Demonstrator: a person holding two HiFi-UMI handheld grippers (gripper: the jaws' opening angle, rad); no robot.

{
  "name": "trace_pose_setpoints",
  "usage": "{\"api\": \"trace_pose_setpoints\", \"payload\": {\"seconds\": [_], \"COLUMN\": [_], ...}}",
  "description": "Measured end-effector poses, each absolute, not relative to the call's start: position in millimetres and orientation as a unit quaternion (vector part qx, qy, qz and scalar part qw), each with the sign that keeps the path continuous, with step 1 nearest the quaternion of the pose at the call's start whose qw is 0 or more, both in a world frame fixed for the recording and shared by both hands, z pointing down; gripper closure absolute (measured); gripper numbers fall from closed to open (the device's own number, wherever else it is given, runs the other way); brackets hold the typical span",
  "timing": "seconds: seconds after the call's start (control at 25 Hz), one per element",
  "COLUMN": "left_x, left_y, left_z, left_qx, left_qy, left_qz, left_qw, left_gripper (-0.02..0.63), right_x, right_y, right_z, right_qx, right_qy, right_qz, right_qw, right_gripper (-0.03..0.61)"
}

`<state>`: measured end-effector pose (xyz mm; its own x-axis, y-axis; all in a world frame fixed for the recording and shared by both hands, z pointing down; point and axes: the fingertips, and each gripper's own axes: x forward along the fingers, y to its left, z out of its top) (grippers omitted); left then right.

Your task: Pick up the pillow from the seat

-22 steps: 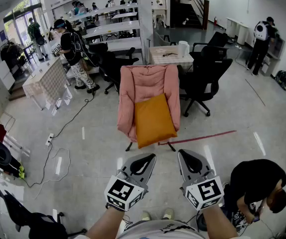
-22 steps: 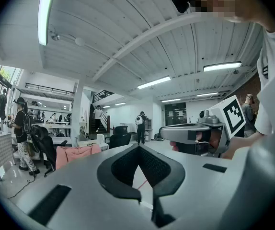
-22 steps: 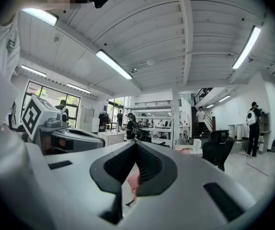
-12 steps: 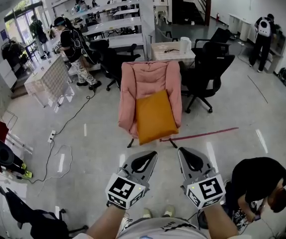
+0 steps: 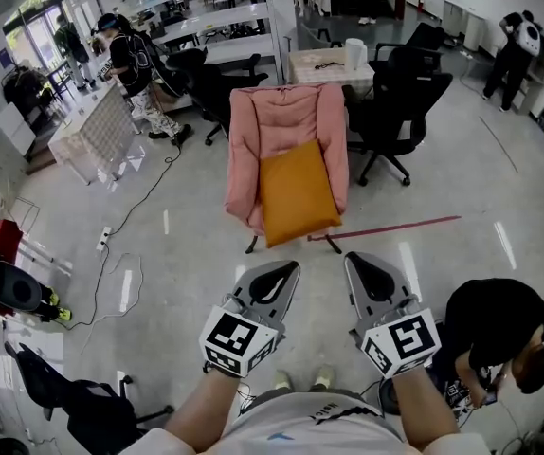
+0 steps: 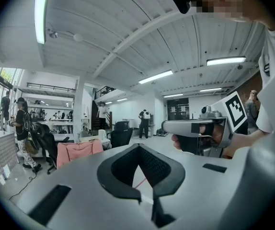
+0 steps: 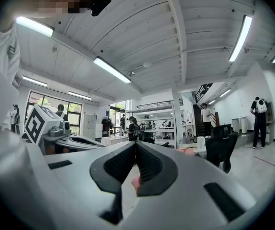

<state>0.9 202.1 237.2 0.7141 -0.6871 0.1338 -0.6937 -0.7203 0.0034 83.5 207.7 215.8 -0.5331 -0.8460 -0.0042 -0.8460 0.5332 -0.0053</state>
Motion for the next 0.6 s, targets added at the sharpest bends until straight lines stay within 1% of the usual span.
{"api": "trace_pose_setpoints", "payload": {"seconds": [0.36,0.6], "left_x": [20.8,17.5], "left_y": [202.6,193.2], "left_z": [246.4,261.5], "left_qx": [0.915,0.909], "left_qy": [-0.393,-0.405], "left_qz": [0.085,0.099], "left_qw": [0.019,0.022], "left_gripper": [0.604,0.604], "right_x": [108.1,103.9], "right_y": [203.8,193.3], "right_z": [227.7,243.8], "right_qx": [-0.469,-0.459], "right_qy": [0.883,0.888], "right_qz": [-0.013,-0.026], "right_qw": [0.007,0.000], "right_gripper": [0.565,0.565]}}
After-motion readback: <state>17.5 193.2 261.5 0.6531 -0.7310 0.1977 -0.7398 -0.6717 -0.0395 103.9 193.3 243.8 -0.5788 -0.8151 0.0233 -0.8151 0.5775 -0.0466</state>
